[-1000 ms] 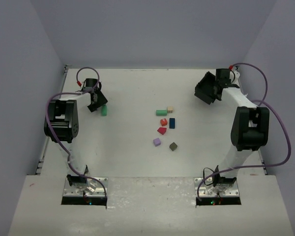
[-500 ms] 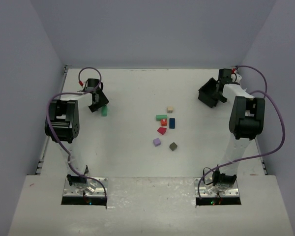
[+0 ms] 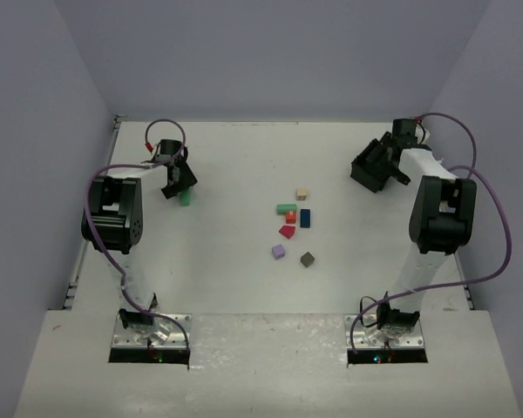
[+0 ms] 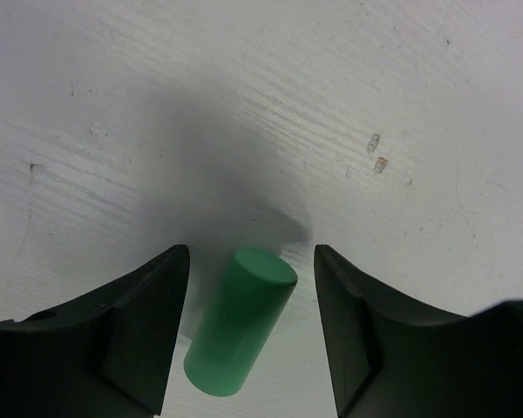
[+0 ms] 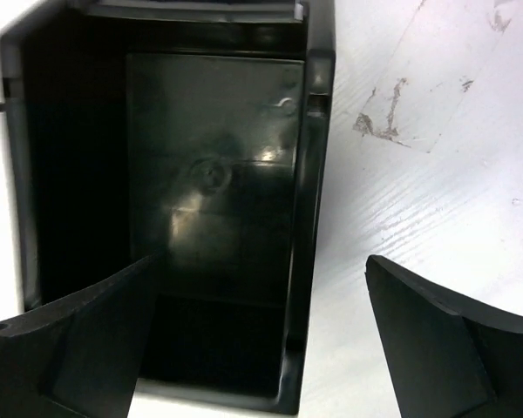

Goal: Build the wood block tower

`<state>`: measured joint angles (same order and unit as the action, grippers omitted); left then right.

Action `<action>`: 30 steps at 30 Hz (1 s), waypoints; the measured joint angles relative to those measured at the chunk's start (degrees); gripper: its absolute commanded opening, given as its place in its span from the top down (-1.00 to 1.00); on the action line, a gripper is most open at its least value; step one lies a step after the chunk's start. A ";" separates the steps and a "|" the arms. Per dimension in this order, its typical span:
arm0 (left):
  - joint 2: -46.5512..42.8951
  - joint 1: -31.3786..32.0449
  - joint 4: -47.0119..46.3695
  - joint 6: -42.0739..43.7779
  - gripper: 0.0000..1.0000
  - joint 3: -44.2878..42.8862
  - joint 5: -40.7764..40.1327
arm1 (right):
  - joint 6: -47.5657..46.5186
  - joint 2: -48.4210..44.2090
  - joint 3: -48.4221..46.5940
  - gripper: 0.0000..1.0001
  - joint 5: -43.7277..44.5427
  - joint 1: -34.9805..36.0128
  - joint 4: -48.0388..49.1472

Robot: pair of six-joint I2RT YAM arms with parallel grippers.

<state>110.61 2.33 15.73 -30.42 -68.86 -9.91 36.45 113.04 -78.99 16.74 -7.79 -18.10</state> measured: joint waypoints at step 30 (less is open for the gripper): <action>-2.55 4.99 -3.22 0.20 -0.14 4.63 -1.89 | -8.05 -43.29 36.58 -0.97 -9.91 14.72 11.60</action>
<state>108.06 7.31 12.51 -30.23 -64.23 -11.80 28.41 69.75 -42.41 6.83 6.93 -6.50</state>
